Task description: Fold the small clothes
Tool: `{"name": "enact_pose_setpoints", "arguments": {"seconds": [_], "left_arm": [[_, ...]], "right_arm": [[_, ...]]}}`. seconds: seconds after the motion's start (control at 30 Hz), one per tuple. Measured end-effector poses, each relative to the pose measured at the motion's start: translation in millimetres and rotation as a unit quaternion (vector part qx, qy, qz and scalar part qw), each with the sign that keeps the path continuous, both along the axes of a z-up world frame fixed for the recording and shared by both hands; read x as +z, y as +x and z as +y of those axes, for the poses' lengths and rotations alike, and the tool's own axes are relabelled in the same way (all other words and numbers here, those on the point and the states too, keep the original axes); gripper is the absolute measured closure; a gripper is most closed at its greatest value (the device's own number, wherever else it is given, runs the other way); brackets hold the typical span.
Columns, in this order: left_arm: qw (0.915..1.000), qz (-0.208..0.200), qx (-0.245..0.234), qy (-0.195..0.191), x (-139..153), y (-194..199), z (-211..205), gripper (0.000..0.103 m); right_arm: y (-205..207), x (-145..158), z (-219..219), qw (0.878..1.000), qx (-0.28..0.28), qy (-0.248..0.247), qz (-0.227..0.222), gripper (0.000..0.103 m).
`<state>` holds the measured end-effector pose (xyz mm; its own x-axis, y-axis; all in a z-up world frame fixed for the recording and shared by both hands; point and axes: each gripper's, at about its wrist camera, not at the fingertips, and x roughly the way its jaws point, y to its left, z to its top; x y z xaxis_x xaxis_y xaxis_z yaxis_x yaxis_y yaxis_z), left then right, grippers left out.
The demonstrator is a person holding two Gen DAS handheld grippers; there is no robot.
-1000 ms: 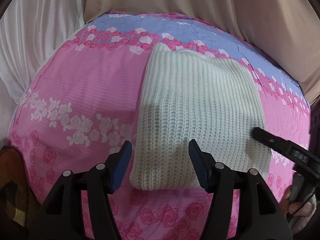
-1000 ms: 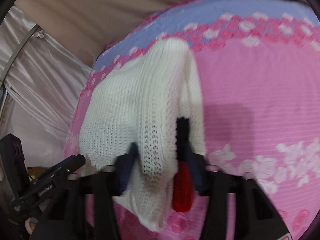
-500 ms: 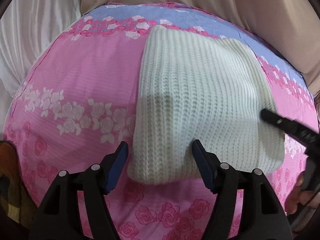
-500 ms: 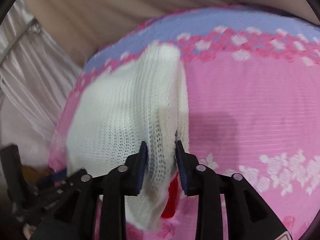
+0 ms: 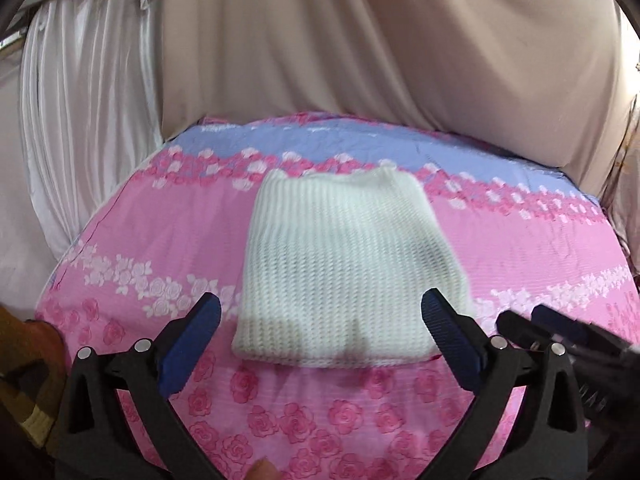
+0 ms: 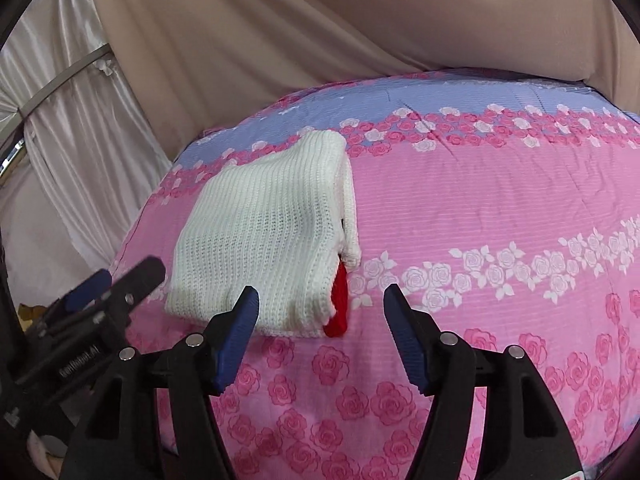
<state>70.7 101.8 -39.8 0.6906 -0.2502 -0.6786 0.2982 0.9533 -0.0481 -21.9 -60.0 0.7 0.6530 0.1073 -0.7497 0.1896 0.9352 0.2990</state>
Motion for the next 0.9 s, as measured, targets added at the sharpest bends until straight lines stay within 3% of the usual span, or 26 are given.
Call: {"name": "enact_pose_setpoints", "arguments": {"seconds": [0.27, 0.9], "left_arm": [[0.9993, 0.0, 0.036, -0.006, 16, -7, 9, 0.005], [0.992, 0.097, 0.051, 0.063, -26, -21, 10, 0.005]], "right_arm": [[-24, 16, -2, 0.999, -0.021, -0.021, -0.032, 0.034], [-28, -6, 25, 0.998, -0.003, -0.056, 0.02, 0.032]]}}
